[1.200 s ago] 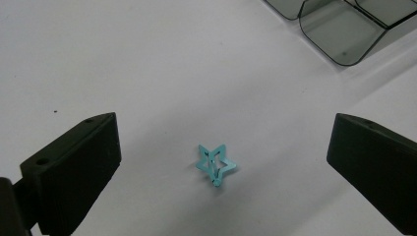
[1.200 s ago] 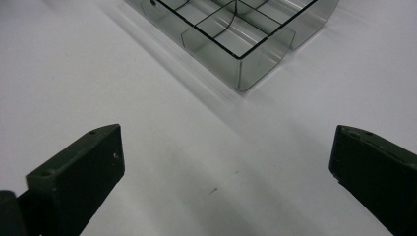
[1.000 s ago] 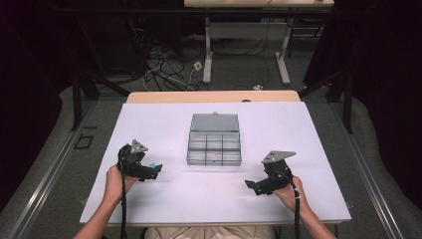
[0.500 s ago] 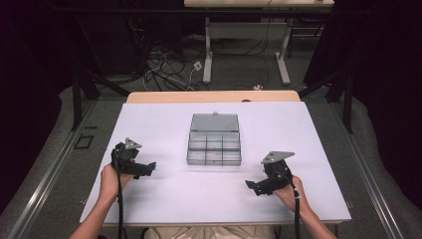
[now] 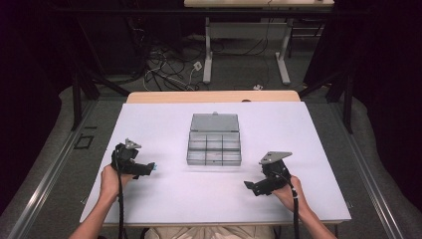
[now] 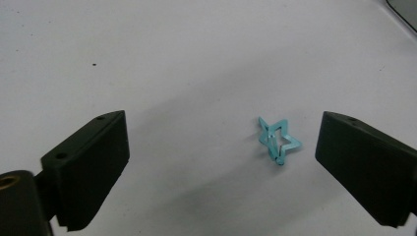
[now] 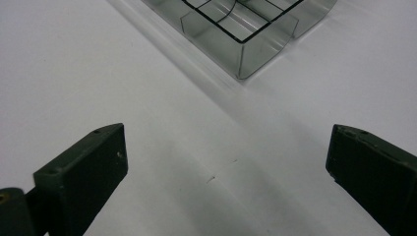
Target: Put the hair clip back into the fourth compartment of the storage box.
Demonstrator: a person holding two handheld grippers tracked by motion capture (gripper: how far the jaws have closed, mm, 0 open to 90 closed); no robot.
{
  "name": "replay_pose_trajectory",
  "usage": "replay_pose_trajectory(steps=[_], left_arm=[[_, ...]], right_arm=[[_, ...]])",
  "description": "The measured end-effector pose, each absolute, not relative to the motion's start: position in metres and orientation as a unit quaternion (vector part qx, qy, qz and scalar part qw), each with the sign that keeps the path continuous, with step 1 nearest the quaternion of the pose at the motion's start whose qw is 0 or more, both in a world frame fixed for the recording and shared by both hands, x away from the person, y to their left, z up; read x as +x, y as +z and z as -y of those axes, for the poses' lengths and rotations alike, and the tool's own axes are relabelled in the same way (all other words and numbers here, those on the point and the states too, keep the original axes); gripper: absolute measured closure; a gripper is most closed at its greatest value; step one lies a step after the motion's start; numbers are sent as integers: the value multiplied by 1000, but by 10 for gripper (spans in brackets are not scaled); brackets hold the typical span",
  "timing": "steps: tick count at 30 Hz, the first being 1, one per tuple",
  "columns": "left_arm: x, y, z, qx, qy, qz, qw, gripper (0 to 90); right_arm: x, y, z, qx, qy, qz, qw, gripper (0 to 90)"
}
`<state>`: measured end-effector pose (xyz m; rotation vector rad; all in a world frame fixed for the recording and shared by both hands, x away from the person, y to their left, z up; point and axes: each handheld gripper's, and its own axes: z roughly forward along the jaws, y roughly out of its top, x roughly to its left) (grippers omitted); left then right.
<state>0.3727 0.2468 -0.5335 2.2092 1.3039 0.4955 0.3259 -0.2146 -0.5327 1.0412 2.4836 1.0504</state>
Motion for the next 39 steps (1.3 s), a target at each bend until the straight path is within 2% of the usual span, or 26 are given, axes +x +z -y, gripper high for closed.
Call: replay_pose_trajectory(steps=[5, 7, 11, 16, 18, 27, 39], left_arm=[[373, -535, -243, 810, 175, -492, 266, 190], [373, -536, -241, 812, 173, -490, 268, 306], [372, -536, -237, 811, 164, -495, 266, 431], [375, -539, -236, 809, 145, -498, 277, 639], [376, -541, -234, 812, 129, -499, 273, 689], [375, -543, -236, 814, 130, -495, 274, 836], [374, -540, -237, 816, 124, -477, 302, 890]], right_arm=[[326, -534, 213, 359, 363, -851, 121, 26], [326, -534, 213, 356, 364, -852, 120, 28], [326, -534, 213, 357, 366, -851, 119, 30], [324, -535, 216, 362, 360, -852, 113, 31], [324, -534, 217, 360, 365, -850, 118, 32], [324, -535, 215, 361, 363, -852, 112, 36], [325, -536, 218, 360, 361, -853, 113, 39]])
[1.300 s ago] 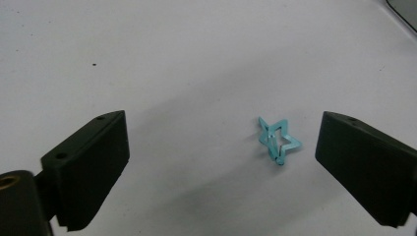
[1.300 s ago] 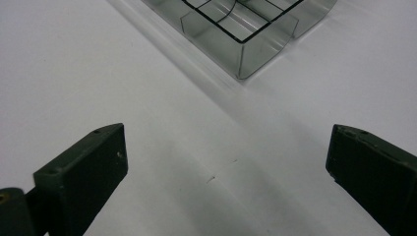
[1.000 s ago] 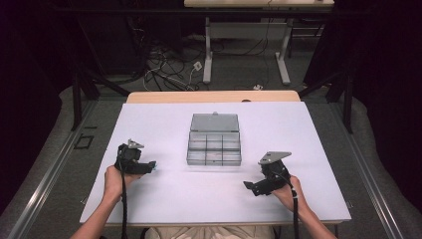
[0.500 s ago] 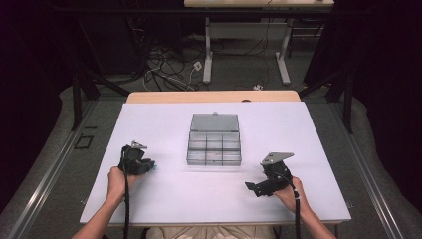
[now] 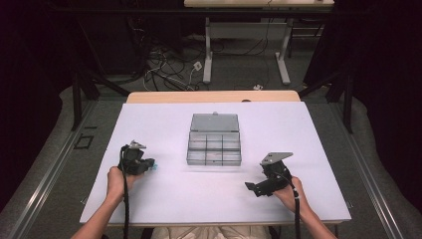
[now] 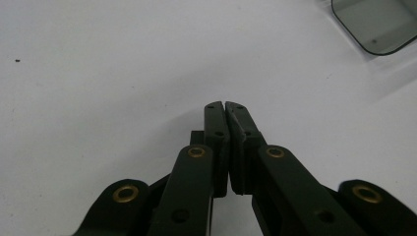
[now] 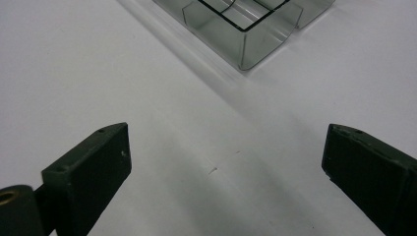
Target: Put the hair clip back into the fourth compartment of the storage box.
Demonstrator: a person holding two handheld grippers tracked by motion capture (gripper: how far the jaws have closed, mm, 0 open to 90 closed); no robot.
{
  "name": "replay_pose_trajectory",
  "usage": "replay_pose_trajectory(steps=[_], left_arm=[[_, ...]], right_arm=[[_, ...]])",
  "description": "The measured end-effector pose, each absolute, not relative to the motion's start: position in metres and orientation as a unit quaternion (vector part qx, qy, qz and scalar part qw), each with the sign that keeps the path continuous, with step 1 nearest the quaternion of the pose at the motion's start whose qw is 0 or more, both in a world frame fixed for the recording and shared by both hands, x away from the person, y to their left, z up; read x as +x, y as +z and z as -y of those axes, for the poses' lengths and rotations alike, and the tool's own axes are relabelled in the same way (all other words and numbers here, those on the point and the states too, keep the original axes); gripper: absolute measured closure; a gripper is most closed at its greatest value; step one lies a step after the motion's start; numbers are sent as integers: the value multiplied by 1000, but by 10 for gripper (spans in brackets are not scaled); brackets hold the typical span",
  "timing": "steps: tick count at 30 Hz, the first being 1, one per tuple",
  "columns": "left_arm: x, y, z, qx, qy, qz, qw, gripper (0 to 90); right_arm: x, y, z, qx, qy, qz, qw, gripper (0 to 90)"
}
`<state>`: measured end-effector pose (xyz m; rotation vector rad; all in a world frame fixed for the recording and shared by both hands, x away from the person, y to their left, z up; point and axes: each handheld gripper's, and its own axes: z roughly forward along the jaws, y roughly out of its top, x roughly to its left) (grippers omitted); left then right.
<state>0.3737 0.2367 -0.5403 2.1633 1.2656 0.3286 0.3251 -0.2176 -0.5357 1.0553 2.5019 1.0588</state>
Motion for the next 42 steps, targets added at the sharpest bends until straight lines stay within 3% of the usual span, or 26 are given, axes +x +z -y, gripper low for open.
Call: replay_pose_trajectory(steps=[20, 42], left_arm=[[367, -528, -231, 818, 168, -442, 328, 894], [363, -522, -223, 817, 171, -428, 345, 893]], right_arm=[[325, -536, 219, 361, 369, -848, 115, 25], [325, -534, 218, 360, 365, -850, 120, 8]])
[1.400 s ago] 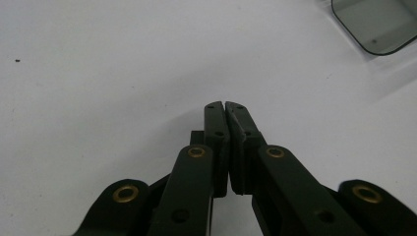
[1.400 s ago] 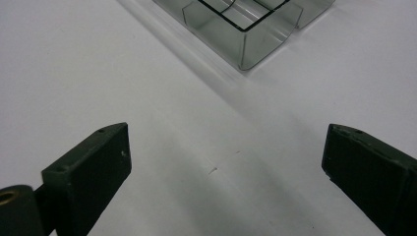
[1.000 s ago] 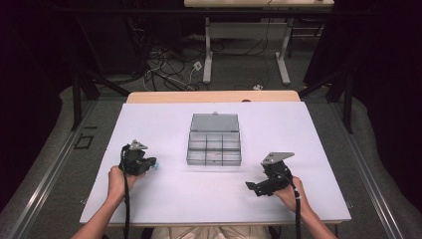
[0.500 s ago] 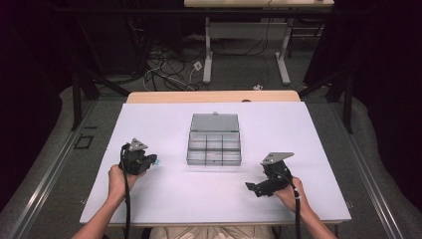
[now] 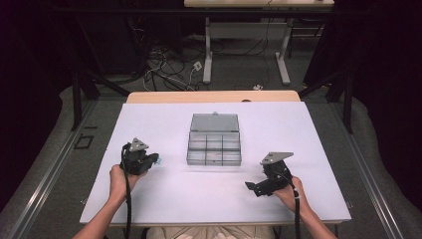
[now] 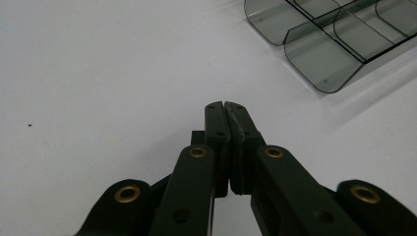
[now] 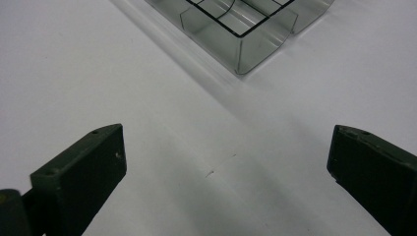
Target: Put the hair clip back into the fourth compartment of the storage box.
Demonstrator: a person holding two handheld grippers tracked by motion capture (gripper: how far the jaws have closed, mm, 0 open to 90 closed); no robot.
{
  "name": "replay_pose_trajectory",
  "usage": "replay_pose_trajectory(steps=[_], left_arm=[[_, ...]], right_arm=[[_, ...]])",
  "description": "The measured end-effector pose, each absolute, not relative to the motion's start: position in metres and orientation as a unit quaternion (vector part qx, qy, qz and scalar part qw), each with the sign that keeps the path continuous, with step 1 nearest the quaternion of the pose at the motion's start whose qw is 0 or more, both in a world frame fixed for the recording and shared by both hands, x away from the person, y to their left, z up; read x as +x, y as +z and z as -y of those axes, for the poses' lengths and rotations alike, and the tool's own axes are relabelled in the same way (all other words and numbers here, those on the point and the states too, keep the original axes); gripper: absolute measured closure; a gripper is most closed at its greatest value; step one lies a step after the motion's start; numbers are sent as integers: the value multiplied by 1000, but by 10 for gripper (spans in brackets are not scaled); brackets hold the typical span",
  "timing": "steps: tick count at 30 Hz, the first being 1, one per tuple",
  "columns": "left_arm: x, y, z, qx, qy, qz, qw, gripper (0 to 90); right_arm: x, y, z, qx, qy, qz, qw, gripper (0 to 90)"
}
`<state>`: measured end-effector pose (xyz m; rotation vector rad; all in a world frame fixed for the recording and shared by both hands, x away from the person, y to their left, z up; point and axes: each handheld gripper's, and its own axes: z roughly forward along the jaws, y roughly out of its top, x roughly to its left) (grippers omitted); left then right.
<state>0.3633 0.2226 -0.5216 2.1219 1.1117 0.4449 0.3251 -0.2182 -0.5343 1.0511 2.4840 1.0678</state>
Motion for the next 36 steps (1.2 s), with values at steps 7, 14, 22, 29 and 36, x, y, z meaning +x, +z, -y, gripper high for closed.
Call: replay_pose_trajectory(steps=[7, 14, 22, 29, 36], left_arm=[[362, -520, -216, 818, 175, -419, 352, 893], [361, -519, -210, 820, 176, -411, 357, 893], [360, -518, -205, 819, 180, -404, 365, 893], [359, -515, -202, 822, 181, -398, 364, 893], [359, -513, -199, 819, 183, -396, 372, 893]], right_arm=[[326, -535, 218, 359, 364, -851, 122, 9], [327, -535, 218, 358, 365, -851, 123, 10], [327, -535, 219, 359, 364, -851, 121, 11], [328, -536, 218, 358, 365, -851, 121, 11], [327, -535, 219, 360, 364, -850, 122, 11]])
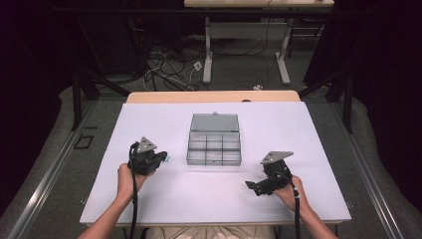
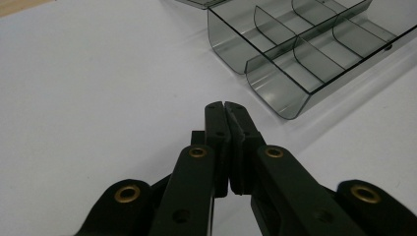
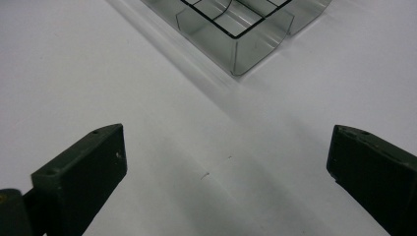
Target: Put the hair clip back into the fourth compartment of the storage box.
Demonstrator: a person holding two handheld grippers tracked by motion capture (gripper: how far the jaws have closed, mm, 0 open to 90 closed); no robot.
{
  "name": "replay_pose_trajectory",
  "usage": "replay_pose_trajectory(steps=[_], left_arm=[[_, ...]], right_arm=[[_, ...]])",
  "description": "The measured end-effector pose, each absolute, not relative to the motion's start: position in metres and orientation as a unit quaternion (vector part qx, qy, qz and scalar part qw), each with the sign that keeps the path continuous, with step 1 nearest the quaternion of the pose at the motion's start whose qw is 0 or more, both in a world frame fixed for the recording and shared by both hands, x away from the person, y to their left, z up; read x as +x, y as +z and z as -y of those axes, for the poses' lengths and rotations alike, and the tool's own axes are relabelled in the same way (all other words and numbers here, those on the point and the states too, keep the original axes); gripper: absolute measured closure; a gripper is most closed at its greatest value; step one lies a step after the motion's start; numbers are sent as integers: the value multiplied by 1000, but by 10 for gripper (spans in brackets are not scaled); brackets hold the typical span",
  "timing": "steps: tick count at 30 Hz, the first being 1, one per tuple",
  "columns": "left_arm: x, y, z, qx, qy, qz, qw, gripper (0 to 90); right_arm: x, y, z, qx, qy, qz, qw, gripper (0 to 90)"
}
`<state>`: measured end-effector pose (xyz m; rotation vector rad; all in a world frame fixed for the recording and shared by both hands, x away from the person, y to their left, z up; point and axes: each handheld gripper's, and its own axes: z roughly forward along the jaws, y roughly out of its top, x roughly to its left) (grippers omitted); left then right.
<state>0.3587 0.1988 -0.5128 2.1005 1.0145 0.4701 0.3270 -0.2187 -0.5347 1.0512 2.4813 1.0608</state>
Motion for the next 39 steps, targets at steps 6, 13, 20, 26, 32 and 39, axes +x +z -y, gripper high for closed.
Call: replay_pose_trajectory(steps=[6, 13, 20, 26, 32, 39], left_arm=[[358, -512, -195, 821, 183, -392, 373, 893], [359, -508, -190, 821, 189, -386, 377, 893], [361, -507, -187, 819, 194, -382, 380, 893], [363, -506, -183, 820, 200, -378, 380, 893], [364, -505, -180, 818, 202, -376, 385, 893], [366, -504, -173, 819, 205, -370, 388, 892]], right_arm=[[327, -535, 218, 359, 363, -851, 122, 11], [328, -535, 218, 362, 363, -850, 122, 11], [328, -536, 218, 359, 366, -850, 126, 11], [329, -536, 217, 358, 363, -852, 122, 11], [328, -535, 217, 360, 358, -853, 120, 11], [329, -536, 218, 356, 358, -855, 121, 11]])
